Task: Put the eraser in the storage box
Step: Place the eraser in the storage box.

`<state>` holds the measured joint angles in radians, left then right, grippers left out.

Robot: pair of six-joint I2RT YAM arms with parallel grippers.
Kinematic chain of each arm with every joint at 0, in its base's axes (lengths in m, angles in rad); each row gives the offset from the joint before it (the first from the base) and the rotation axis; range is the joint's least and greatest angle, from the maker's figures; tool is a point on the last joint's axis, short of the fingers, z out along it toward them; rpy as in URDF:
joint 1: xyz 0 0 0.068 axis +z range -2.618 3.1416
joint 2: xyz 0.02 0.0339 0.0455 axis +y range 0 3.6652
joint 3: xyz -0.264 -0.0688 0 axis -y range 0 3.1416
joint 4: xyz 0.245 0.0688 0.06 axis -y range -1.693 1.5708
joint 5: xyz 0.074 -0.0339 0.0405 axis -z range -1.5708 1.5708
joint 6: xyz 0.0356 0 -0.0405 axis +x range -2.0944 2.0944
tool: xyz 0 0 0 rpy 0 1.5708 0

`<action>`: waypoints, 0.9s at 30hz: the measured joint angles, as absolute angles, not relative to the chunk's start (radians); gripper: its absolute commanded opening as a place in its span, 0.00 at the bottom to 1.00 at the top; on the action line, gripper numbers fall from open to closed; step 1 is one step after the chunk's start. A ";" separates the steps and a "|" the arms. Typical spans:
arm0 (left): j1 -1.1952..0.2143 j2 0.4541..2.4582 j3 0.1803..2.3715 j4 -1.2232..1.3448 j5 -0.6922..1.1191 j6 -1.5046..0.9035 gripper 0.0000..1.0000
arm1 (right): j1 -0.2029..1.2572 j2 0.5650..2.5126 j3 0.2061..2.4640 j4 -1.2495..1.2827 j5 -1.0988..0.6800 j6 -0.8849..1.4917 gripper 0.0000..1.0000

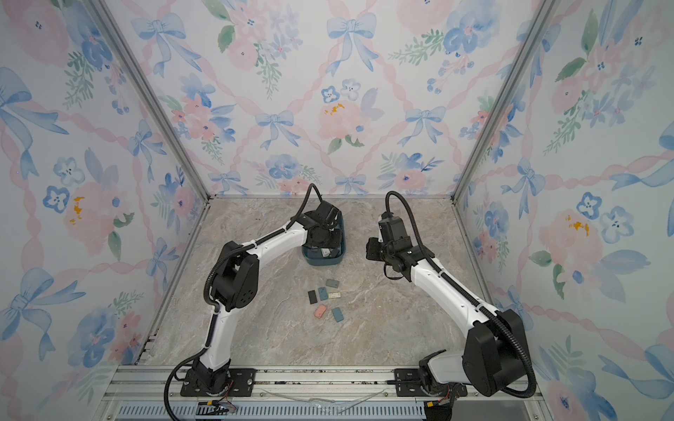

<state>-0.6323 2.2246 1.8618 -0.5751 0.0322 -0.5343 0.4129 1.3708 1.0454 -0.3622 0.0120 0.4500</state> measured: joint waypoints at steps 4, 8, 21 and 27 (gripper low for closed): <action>-0.632 2.261 1.881 -0.576 0.041 -0.535 0.28 | 0.412 1.371 1.045 -0.362 0.009 0.454 0.39; -0.630 2.273 1.888 -0.576 0.043 -0.549 0.38 | 0.412 1.370 1.045 -0.362 0.007 0.457 0.39; -0.628 2.267 1.889 -0.576 0.024 -0.561 0.45 | 0.412 1.344 1.045 -0.372 -0.015 0.456 0.39; -0.628 2.161 1.866 -0.579 -0.027 -0.560 0.44 | 0.434 1.299 1.045 -0.424 -0.018 0.443 0.39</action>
